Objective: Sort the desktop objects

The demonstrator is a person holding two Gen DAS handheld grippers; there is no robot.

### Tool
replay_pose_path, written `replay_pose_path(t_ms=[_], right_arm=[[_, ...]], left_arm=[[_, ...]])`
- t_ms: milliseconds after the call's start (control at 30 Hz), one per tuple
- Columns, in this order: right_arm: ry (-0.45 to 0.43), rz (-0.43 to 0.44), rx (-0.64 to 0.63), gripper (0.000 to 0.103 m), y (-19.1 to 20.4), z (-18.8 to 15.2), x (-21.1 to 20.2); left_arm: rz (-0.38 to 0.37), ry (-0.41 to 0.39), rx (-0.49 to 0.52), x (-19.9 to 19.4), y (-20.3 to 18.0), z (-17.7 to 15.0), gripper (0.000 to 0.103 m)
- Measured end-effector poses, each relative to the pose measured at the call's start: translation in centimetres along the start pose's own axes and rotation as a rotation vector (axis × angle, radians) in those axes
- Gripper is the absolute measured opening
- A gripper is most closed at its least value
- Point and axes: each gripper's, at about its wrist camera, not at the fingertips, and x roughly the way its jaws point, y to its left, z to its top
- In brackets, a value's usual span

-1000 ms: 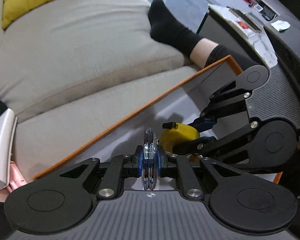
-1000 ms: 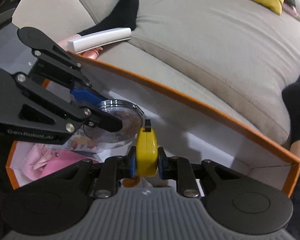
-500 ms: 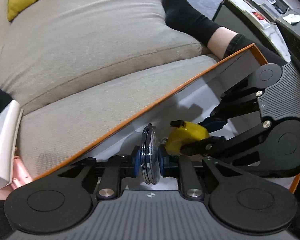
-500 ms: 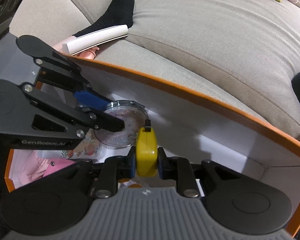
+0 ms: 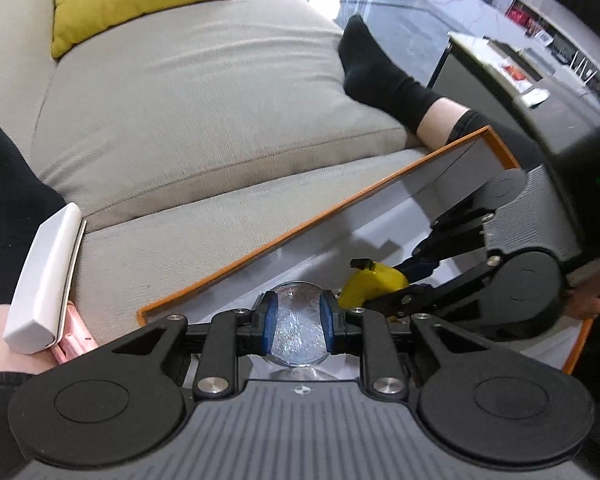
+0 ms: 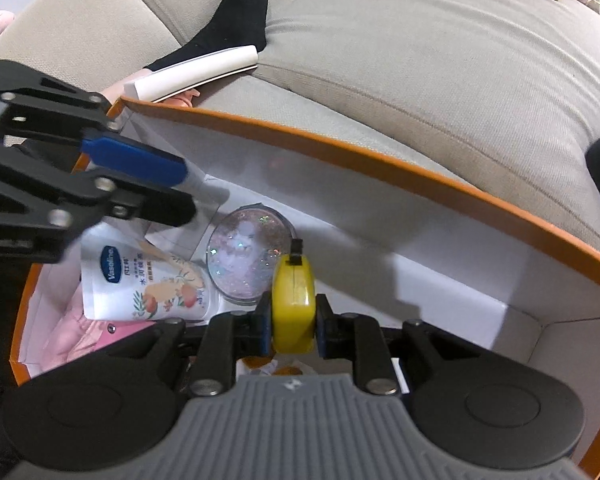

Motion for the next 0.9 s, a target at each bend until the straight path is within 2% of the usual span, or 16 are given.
replay_pose_path(t_ms=[333, 467, 667, 900], right_arm=[[0.011, 0.045, 0.045, 0.022, 0.8, 0.4, 2.0], [0.009, 0.015, 0.044, 0.022, 1.0, 0.5, 1.8], [-0.01, 0.016, 0.087, 0.022, 0.3, 1.0, 1.0], [-0.006, 0.104, 0.087, 0.022, 2.2, 2.8, 2.3]], left_arm=[[-0.021, -0.112, -0.16, -2.7, 2.0, -1.6, 0.025], [-0.026, -0.126, -0.193, -3.0, 2.3, -2.3, 0.025], [-0.032, -0.186, -0.282, -3.8, 3.7, -3.3, 0.025], [-0.024, -0.218, -0.341, -4.6, 4.5, -4.2, 0.025]])
